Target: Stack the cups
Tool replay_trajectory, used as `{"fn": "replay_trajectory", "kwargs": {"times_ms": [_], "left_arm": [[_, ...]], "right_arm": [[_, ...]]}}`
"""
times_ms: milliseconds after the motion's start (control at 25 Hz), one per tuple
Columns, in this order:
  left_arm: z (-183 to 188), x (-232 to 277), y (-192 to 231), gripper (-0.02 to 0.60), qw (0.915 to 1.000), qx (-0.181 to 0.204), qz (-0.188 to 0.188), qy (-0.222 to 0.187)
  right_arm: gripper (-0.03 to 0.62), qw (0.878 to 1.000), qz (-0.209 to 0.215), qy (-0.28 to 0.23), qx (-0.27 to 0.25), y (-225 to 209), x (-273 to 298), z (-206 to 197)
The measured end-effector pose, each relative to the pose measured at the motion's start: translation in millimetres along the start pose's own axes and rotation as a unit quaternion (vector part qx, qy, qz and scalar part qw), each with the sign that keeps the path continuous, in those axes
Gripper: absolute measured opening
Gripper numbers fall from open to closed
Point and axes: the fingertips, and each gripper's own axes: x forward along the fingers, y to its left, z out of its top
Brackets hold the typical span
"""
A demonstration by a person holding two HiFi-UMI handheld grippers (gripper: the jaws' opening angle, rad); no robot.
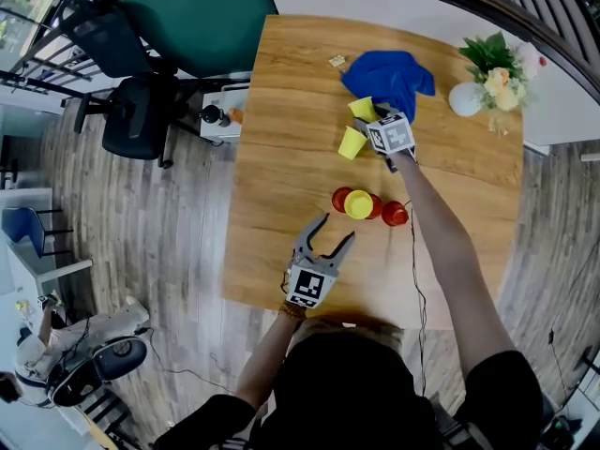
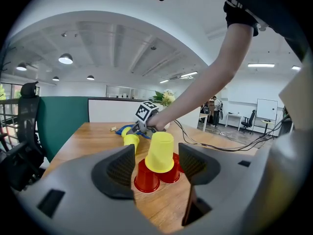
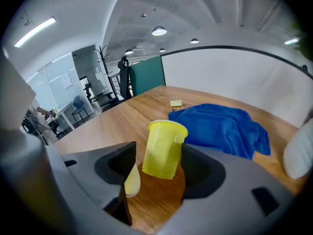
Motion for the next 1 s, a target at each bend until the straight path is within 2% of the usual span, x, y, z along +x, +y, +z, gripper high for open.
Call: {"fn": "replay_trajectory", "kwargs": {"times_ms": [160,360,520,800,1000], "left_arm": [[-1.8,-0.6,3.4,0.284,1.0000,-0.003,0.002,0.000],[-2.1,0.4,5.2,0.284,1.0000,0.000,0.002,-0.001],[6.2,-2.8,4.7,0.284,0.9999,0.003,0.002,-0.011],[27.1,-8.0,5.9,0.284,0.9994,0.016,0.000,-0.032],[53.1,-10.9,15.5,0.284,0.9974,-0.035,-0.013,-0.061]], "right_arm": [[0.288,0.999,-0.021,0.027,0.002,-4.1,-4.0,-2.4],[0.272,0.999,-0.027,0.018,-0.004,-9.8,-14.4,0.3],[0.258,0.999,-0.023,-0.023,-0.001,-7.9,-34.1,8.9],[0.247,0.995,-0.009,-0.096,-0.020,22.5,-113.3,23.9],[0.242,0.988,0.026,-0.148,-0.038,73.4,-190.3,11.8]]}}
